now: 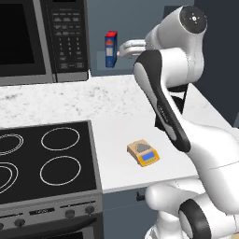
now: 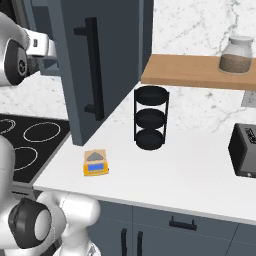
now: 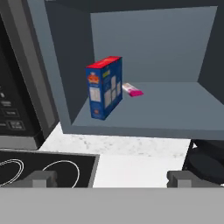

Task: Pick the boxed food and place it on the digital scale for weighing, and close the cabinet.

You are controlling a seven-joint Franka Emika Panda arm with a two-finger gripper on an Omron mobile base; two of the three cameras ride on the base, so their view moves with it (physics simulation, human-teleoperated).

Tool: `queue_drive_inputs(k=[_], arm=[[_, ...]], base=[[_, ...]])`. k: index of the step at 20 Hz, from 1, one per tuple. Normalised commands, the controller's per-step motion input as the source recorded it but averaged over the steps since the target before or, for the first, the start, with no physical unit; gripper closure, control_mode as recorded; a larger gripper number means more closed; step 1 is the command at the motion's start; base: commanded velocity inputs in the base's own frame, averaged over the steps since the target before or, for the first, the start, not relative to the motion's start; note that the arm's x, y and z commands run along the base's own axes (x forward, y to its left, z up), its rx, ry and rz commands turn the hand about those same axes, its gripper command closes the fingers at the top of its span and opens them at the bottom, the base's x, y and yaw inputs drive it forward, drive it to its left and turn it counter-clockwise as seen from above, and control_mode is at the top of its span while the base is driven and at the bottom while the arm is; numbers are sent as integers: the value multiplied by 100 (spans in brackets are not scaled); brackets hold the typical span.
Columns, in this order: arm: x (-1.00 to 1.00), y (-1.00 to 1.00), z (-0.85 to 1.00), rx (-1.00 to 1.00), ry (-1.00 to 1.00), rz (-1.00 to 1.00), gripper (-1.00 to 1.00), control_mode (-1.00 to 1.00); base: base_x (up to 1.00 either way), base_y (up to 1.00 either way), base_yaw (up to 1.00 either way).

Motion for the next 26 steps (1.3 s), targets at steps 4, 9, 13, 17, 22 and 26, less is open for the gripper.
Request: queue_drive_inputs(k=[4, 9, 13, 17, 22, 26], arm=[[68, 0, -3, 4, 0, 0, -100, -100], [56, 17, -2, 0, 0, 0, -100, -100], [44, 21, 0, 1, 0, 0, -100, -100], [56, 5, -5, 2, 0, 0, -100, -100], [34, 0, -8, 0, -2, 0, -100, -100], [29, 0, -1, 0, 0, 0, -100, -100]], base=[[0, 0, 0], [0, 0, 0], [0, 0, 0], [0, 0, 0], [0, 0, 0], [0, 0, 0]])
